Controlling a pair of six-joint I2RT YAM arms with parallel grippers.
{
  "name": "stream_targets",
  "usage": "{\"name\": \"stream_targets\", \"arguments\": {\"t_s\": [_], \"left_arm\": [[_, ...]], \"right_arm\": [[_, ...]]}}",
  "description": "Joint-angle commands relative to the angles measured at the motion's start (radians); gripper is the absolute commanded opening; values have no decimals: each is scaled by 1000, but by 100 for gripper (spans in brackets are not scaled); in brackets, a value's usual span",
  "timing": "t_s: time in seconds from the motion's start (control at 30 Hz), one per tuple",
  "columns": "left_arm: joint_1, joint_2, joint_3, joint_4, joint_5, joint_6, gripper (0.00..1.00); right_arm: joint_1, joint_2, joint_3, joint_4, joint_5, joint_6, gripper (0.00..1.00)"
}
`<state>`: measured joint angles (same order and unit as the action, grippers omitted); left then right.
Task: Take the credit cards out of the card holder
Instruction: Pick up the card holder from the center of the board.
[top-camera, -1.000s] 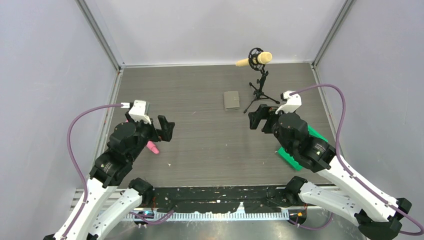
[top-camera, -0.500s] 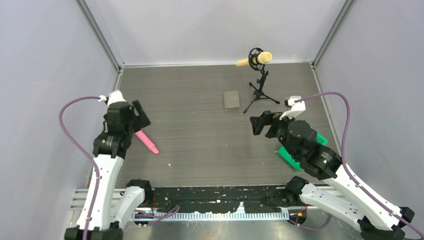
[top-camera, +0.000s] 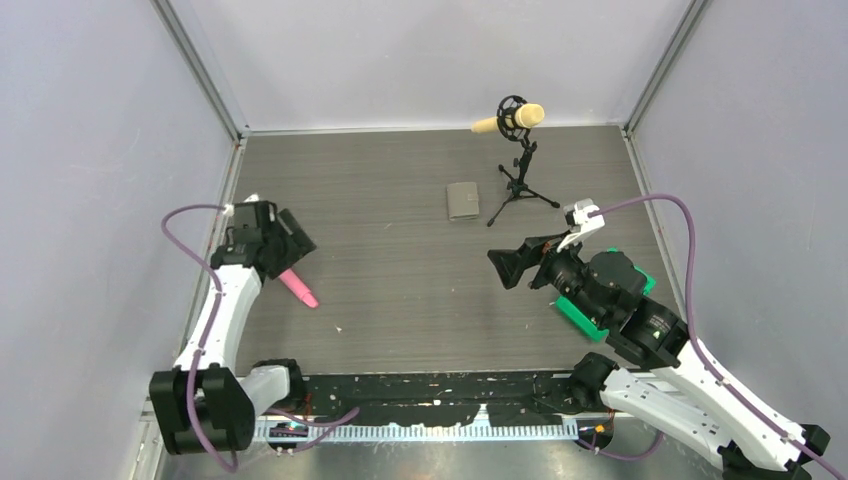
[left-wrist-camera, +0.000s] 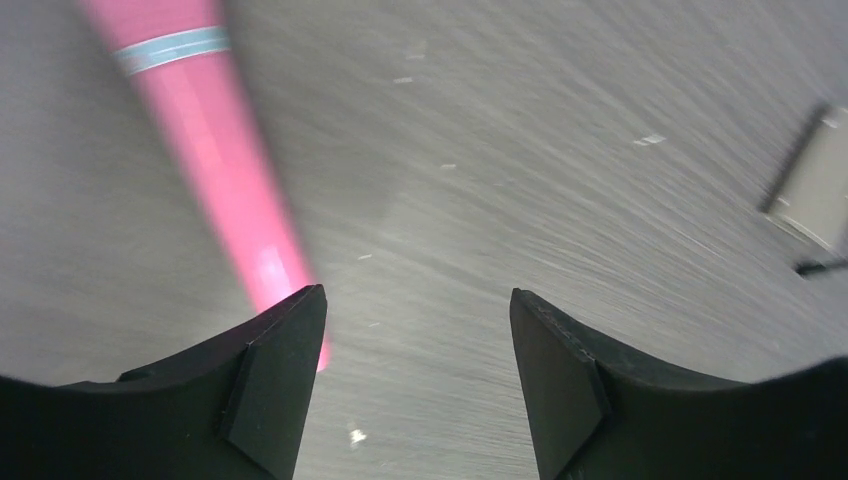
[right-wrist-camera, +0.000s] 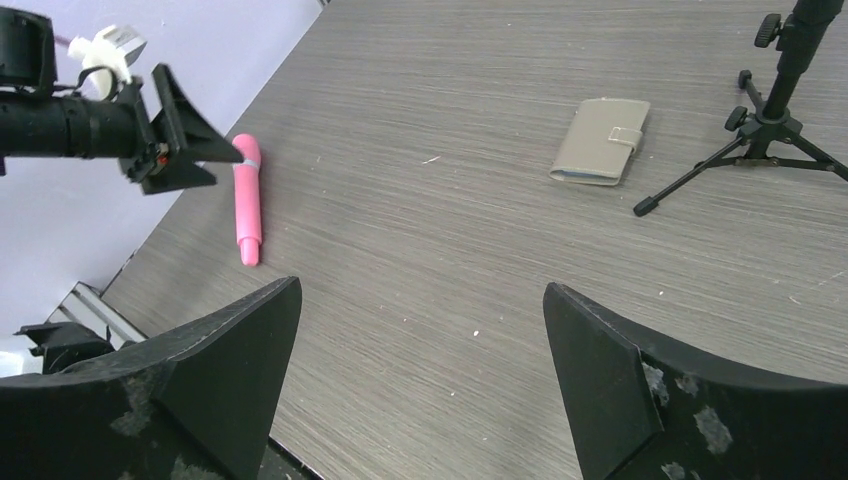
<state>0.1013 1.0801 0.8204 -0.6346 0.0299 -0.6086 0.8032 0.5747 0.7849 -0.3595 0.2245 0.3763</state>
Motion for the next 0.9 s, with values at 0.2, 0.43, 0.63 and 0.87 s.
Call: {"name": "stream_targets", "arguments": {"t_s": [0.2, 0.43, 0.63, 0.87], "left_arm": [[-366, 324, 152, 482, 148, -100, 70], [-506, 611, 280, 792, 223, -186, 67], [-552, 759, 357, 884, 219, -231, 64], [-551, 516, 254, 673, 78, -138, 68]], "right_arm": [[2, 69, 3, 30, 128, -19, 95], [2, 146, 33, -9, 120, 55, 82], [1, 207, -5, 88, 146, 91, 79], [-67, 514, 44, 260, 262, 67, 69]]}}
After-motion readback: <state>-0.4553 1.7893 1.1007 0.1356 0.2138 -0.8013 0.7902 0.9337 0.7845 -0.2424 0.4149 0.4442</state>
